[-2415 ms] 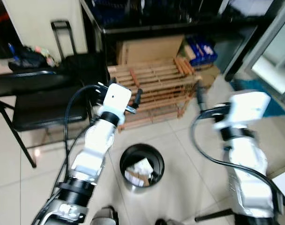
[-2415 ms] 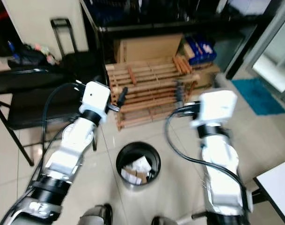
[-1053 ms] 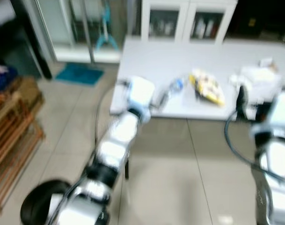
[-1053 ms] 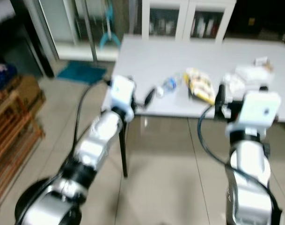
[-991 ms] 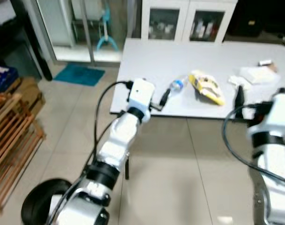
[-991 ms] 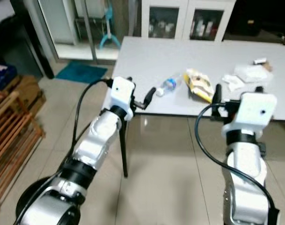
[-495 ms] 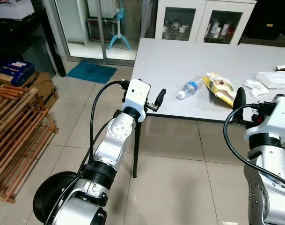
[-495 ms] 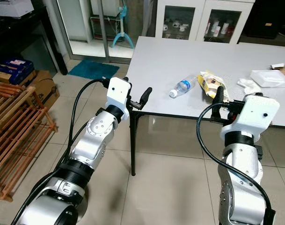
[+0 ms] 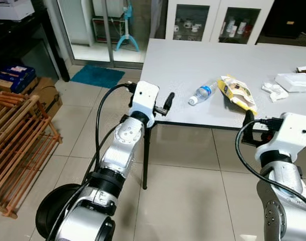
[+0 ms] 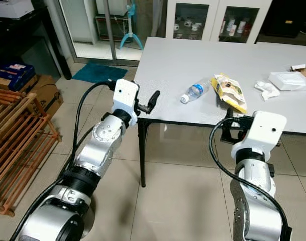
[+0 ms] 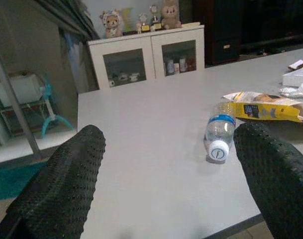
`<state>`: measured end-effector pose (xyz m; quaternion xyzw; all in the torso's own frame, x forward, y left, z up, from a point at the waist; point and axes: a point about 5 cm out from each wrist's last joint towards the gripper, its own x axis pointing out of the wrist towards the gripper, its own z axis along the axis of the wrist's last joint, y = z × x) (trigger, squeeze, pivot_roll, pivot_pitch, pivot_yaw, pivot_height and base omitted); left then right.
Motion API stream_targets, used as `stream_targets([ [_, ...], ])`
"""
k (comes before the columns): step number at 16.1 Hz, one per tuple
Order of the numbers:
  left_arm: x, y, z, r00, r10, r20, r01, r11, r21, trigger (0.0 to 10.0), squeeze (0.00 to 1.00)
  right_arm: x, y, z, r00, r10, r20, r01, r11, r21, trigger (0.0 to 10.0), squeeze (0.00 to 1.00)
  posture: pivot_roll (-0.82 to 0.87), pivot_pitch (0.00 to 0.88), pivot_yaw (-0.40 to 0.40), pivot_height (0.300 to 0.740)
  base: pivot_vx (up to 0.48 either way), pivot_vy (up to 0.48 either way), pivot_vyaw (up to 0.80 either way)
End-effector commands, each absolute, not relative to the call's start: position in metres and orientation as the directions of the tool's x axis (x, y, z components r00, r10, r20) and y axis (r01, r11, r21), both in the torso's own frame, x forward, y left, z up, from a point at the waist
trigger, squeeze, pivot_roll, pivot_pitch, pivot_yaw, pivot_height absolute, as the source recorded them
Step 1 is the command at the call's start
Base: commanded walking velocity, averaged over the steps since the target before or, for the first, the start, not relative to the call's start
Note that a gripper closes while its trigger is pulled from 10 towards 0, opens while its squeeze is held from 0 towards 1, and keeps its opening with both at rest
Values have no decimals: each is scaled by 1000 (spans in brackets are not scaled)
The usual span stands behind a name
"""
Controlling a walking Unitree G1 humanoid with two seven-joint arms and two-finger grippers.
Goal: Picking trash to rubbish bin
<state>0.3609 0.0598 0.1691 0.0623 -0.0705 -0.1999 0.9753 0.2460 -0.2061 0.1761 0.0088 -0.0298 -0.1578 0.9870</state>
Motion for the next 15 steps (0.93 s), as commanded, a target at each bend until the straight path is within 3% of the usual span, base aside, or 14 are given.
stream_targets([
  [1,363,61,171,916,-387,103,371,917,143,10000,0,247,-209,177,943,-330,46,329,944,27,10000,0,87,62,-5,740,0,0,0],
  [2,363,62,171,917,-386,103,371,918,141,10000,0,247,-206,180,958,-276,74,277,961,2,10000,0,91,65,-5,740,0,0,0],
  [4,364,62,171,918,-384,101,369,919,142,10000,0,249,-203,182,956,-279,89,275,960,48,10000,0,94,67,-9,740,0,0,0],
  [6,363,61,168,918,-386,90,371,917,145,10000,0,250,-202,183,949,-295,110,297,955,-5,10000,0,98,74,-10,740,0,0,0],
  [12,362,76,163,926,-373,51,362,920,149,10000,0,243,-191,172,964,-259,65,259,966,3,10000,0,125,170,17,740,0,0,0],
  [15,359,75,163,913,-405,52,394,907,147,10000,0,243,-188,171,966,-251,64,252,968,-6,10000,0,125,176,24,740,0,0,0],
])
